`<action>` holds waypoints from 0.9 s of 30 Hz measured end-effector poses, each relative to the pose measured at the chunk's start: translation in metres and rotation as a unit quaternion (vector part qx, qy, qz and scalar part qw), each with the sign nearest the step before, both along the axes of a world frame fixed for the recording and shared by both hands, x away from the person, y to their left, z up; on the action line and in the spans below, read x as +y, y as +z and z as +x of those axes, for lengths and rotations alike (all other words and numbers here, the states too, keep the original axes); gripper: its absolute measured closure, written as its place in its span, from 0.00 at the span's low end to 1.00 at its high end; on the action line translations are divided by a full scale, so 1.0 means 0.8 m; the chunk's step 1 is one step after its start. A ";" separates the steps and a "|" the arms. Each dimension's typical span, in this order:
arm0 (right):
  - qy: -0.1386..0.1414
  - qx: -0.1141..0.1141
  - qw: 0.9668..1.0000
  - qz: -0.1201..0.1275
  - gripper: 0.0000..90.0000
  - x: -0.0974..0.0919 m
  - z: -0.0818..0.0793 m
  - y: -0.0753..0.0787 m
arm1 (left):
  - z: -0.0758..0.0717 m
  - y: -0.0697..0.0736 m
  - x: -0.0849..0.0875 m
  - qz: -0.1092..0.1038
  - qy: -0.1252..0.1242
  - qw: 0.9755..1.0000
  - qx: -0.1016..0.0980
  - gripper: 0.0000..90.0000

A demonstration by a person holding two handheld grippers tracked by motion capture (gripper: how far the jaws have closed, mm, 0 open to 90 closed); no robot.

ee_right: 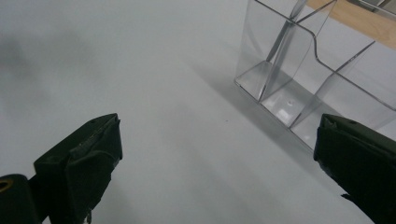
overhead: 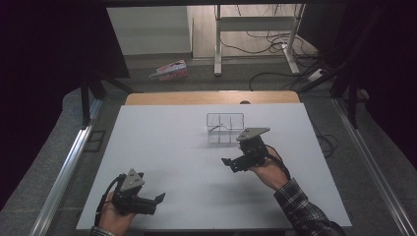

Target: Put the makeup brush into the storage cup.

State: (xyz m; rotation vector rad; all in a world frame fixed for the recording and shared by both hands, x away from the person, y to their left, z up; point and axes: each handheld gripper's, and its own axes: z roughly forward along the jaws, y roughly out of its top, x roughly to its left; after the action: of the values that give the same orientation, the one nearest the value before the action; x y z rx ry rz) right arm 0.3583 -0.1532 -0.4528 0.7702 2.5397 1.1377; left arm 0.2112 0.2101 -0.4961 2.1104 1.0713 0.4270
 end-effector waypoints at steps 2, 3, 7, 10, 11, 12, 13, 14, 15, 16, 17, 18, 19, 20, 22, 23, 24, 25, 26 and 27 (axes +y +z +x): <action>-0.001 0.000 1.000 0.000 0.01 -0.003 -0.002 0.000 | 0.000 0.000 0.000 -0.001 0.001 1.000 0.000 0.00; -0.001 0.000 1.000 -0.001 0.01 -0.004 -0.004 0.000 | 0.000 0.000 0.000 -0.001 0.000 1.000 0.000 0.00; -0.002 -0.001 1.000 -0.001 0.01 -0.008 -0.008 -0.001 | 0.001 0.000 0.000 -0.001 0.000 1.000 0.000 0.00; -0.003 0.001 1.000 -0.002 0.01 -0.011 -0.011 -0.002 | 0.001 0.000 0.000 0.000 0.000 1.000 -0.001 0.00; -0.005 0.000 1.000 -0.002 0.01 -0.011 -0.012 -0.002 | 0.001 0.000 0.000 0.000 0.000 1.000 -0.001 0.00; -0.006 0.001 1.000 -0.001 0.01 -0.012 -0.013 -0.002 | 0.001 0.000 0.000 0.000 0.001 1.000 -0.001 0.00; -0.005 0.001 1.000 -0.001 0.01 -0.013 -0.013 -0.003 | 0.001 0.000 0.000 0.000 0.000 1.000 -0.001 0.00; -0.005 0.001 1.000 -0.001 0.01 -0.014 -0.014 -0.004 | 0.001 0.000 0.000 0.000 0.000 1.000 -0.001 0.00; -0.006 0.003 1.000 -0.002 0.01 -0.015 -0.014 -0.004 | 0.001 0.000 0.000 0.000 0.000 1.000 -0.001 0.00; -0.007 0.003 1.000 -0.001 0.01 -0.016 -0.014 -0.005 | 0.001 0.000 -0.001 0.001 0.000 1.000 -0.001 0.00; -0.007 0.004 1.000 -0.001 0.01 -0.017 -0.015 -0.005 | 0.001 0.000 -0.001 0.001 0.000 1.000 -0.001 0.00; -0.007 0.004 1.000 -0.003 0.01 -0.018 -0.016 -0.005 | 0.001 0.000 -0.001 0.001 0.000 1.000 -0.001 0.00; -0.007 0.003 1.000 -0.003 0.01 -0.018 -0.016 -0.005 | 0.001 0.000 -0.001 0.000 0.000 1.000 -0.001 0.00; -0.008 0.003 1.000 -0.003 0.01 -0.019 -0.017 -0.005 | 0.001 0.000 0.000 0.000 0.000 1.000 -0.001 0.00; -0.007 0.002 1.000 -0.003 0.01 -0.020 -0.018 -0.005 | 0.001 0.000 0.000 0.000 0.000 1.000 -0.002 0.00; -0.008 0.003 1.000 -0.003 0.01 -0.021 -0.019 -0.005 | 0.000 0.000 0.000 0.000 0.000 1.000 -0.002 0.00; -0.008 0.003 1.000 -0.003 0.01 -0.021 -0.020 -0.005 | 0.000 0.000 0.000 0.000 0.001 1.000 -0.002 0.00; -0.007 0.003 1.000 -0.003 0.01 -0.022 -0.021 -0.005 | 0.001 0.000 0.000 0.000 0.001 1.000 -0.002 0.00; -0.007 0.004 1.000 -0.004 0.01 -0.023 -0.022 -0.005 | 0.001 0.000 0.000 0.000 0.001 1.000 -0.002 0.00; -0.008 0.004 1.000 -0.005 0.01 -0.024 -0.023 -0.005 | 0.001 0.000 0.000 0.000 0.001 1.000 -0.001 0.00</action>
State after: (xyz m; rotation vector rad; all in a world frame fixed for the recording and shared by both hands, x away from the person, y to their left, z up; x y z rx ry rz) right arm 0.3401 -0.1721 -0.4567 0.7933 2.5391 1.1183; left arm 0.2117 0.2098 -0.4959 2.1087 1.0710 0.4306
